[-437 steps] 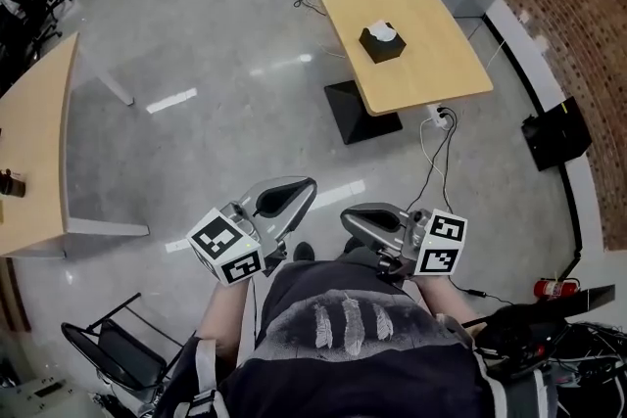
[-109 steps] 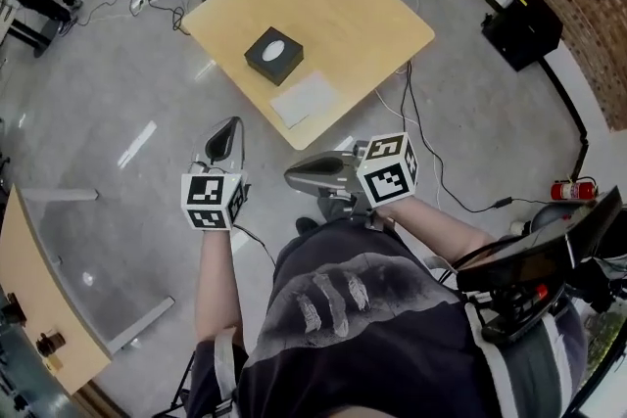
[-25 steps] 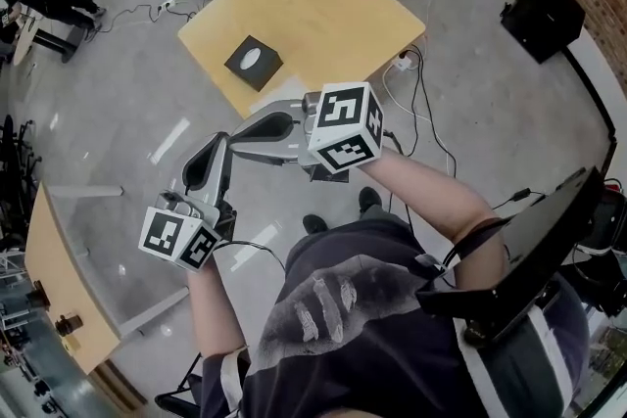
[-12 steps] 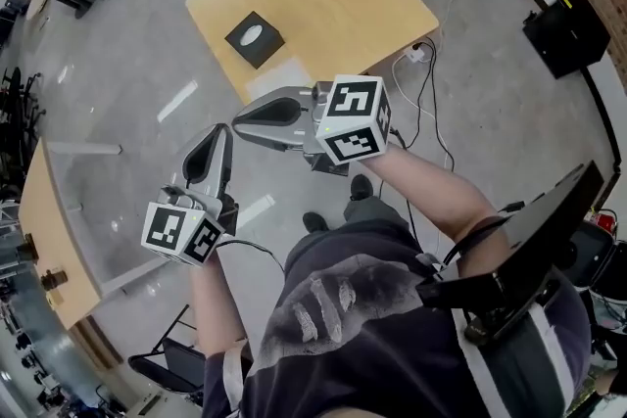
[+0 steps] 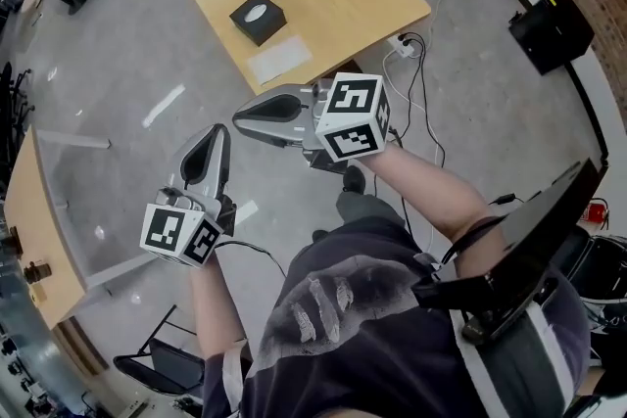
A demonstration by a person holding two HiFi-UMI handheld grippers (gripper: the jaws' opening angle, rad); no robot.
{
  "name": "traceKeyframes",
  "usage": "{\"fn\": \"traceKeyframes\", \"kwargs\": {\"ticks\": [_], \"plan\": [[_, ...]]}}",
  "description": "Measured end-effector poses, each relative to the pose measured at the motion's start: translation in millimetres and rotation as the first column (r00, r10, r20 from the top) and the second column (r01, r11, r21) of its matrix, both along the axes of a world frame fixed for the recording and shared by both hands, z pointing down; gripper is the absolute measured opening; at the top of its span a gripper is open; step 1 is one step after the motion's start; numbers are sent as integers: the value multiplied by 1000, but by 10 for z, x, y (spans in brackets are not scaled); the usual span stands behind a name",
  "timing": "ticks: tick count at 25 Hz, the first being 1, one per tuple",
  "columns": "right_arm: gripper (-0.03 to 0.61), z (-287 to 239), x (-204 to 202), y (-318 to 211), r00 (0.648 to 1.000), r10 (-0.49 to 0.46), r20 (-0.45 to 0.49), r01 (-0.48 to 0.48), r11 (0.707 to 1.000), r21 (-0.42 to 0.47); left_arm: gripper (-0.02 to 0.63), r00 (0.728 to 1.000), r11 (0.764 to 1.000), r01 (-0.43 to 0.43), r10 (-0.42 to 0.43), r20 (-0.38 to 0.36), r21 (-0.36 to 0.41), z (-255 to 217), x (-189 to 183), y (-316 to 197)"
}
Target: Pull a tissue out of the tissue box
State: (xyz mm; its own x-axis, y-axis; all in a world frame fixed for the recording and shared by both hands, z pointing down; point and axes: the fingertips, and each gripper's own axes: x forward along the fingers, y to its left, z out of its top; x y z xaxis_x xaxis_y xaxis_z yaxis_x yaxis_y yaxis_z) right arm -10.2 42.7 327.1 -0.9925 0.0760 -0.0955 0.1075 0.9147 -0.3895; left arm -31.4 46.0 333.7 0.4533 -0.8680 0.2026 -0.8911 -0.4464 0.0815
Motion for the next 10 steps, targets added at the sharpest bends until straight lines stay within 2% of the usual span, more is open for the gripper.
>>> {"fn": "traceKeyframes", "kwargs": {"ticks": [6,10], "plan": [[-3,0,-315,753,999,15,-32,-14,1000,25,0,1000,999,5,-4,-30,41,-51,-324,797],[-3,12,-484,1323,998,27,-48,-25,999,42,0,999,999,2,-1,-47,38,-27,-533,1371]]}}
